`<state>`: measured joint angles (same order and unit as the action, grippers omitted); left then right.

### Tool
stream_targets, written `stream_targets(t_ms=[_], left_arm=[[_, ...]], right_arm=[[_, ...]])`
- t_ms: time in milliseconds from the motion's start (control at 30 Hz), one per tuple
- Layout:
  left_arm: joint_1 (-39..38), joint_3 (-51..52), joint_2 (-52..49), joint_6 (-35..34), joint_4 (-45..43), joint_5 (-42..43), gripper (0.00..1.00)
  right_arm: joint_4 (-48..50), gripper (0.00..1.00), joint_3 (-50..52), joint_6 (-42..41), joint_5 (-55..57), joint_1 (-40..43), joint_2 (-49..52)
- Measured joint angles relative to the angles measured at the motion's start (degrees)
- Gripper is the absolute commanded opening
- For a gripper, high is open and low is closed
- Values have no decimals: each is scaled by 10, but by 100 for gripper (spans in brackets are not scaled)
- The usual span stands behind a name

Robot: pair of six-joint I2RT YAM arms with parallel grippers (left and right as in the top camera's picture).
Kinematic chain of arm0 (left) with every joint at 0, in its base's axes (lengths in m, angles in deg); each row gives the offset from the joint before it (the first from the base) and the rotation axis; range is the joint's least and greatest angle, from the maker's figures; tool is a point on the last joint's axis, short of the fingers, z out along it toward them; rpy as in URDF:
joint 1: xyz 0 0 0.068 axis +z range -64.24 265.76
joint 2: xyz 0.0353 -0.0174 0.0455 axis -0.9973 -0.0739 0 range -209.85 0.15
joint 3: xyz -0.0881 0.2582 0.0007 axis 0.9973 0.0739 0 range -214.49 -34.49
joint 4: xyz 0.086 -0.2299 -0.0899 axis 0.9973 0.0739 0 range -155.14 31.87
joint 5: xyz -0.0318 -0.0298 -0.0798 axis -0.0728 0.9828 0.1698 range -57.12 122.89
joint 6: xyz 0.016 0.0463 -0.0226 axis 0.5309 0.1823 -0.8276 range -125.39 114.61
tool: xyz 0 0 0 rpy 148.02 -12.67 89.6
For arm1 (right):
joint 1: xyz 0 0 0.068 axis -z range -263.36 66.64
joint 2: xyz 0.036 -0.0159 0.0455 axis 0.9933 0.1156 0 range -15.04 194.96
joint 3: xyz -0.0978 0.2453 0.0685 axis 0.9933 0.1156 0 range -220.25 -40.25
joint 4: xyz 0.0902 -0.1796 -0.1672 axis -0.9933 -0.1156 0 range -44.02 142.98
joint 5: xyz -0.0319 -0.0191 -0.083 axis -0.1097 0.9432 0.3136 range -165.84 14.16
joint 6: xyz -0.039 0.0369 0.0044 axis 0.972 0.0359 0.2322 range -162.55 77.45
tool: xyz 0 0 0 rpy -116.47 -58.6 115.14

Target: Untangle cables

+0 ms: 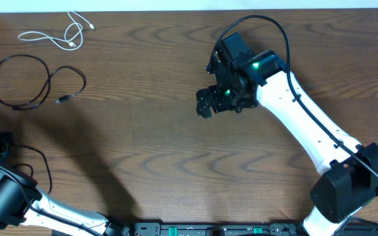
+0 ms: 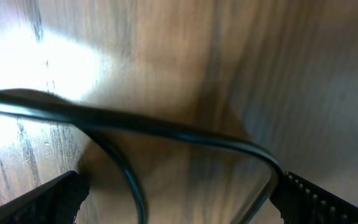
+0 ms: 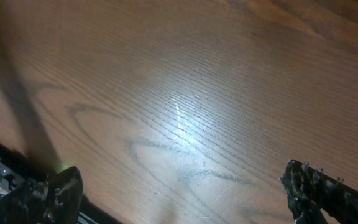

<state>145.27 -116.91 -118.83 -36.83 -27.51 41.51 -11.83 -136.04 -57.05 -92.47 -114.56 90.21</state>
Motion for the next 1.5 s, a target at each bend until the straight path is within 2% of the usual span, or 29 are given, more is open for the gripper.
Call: stream_targets(t_ms=[133, 200, 300, 333, 700, 933, 1200, 1367, 1500], left_arm=[[-1, 3, 0, -1, -8, -1, 93], [-1, 5, 0, -1, -11, -2, 79], [-2, 9, 0, -4, -22, -5, 52], [-3, 10, 0, 0, -24, -6, 49], [-51, 18, 0, -1, -77, -2, 47], [-79, 23, 0, 4, -127, 1, 39], [-78, 23, 0, 73, -155, 4, 40], [-78, 10, 0, 113, -154, 38, 40], [-78, -2, 21, 125, -158, 57, 44]], right_arm=[[3, 99, 0, -2, 0, 0, 0], [3, 99, 0, -2, 0, 0, 0], [2, 99, 0, -2, 0, 0, 0], [1, 99, 0, -2, 0, 0, 0], [-5, 99, 0, -6, 0, 0, 0], [-5, 99, 0, -16, 0, 0, 0], [-5, 99, 0, -19, 0, 0, 0], [-4, 99, 0, -20, 0, 0, 0], [-4, 99, 0, -21, 0, 0, 0]])
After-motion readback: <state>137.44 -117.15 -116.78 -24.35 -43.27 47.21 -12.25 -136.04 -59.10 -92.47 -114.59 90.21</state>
